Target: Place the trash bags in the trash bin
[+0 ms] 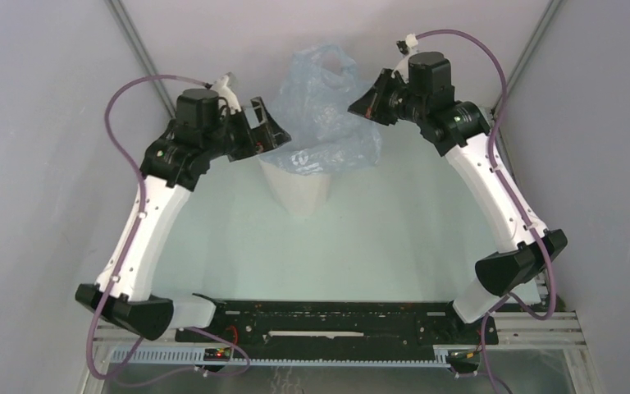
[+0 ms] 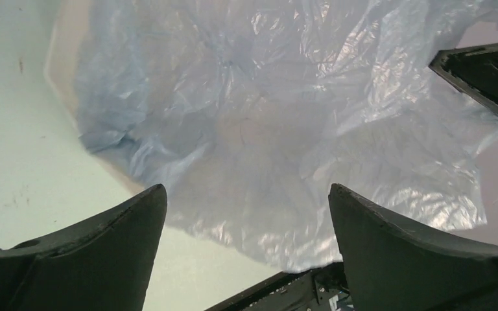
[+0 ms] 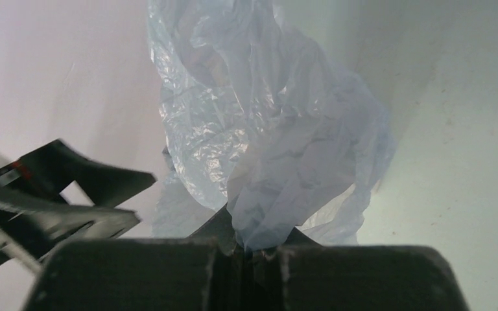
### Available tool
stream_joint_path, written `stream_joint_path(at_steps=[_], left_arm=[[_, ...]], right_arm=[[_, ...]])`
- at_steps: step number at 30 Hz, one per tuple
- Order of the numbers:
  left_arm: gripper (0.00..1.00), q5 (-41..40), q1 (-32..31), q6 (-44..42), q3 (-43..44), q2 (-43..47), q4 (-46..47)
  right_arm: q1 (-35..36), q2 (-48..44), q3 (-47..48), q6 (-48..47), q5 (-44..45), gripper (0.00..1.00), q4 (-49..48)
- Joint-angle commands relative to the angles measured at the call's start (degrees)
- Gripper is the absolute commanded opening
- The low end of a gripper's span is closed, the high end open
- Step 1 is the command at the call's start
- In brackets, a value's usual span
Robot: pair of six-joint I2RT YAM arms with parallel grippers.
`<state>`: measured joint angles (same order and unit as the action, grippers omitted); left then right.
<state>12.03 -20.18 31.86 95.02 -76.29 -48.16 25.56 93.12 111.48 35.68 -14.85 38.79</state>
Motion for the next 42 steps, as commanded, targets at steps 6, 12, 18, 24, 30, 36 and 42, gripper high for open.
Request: stream_joint_path(at_steps=[6, 12, 18, 24, 30, 36, 42], left_arm=[[1.0, -0.46, 5.82, -0.02, -5.91, 10.89, 4.69], [0.91, 0.46, 7.21, 5.64, -5.27, 12.05, 10.65], [0.94, -4.16, 1.91, 2.4, 2.14, 5.1, 9.79], [0.82, -7.45, 0.25, 0.22, -0.46, -2.54, 6.35], [0.83, -6.06, -2.8, -2.51, -3.27, -11.19, 13.88], [0.79, -3.07, -2.93, -1.08, -4.66, -14.93, 14.37], [0.92, -2.77, -2.75, -2.99, 3.37, -8.89, 8.68]], right_arm=[[0.36, -4.9, -2.93, -2.08, 7.98, 0.0, -4.76], [4.21, -4.68, -3.65, -3.43, 9.84, 0.0, -6.94], [9.11, -0.77, 3.82, -6.41, 11.62, 0.0, -8.94], [8.53, -1.07, 6.94, -3.83, 10.7, 0.0, -10.98], [10.11, 1.34, 7.46, -2.15, 7.12, 0.0, -13.21], [8.07, -0.39, 1.53, -1.18, 6.9, 0.0, -15.77], [6.38, 1.35, 0.95, -2.54, 5.0, 0.0, -14.75]])
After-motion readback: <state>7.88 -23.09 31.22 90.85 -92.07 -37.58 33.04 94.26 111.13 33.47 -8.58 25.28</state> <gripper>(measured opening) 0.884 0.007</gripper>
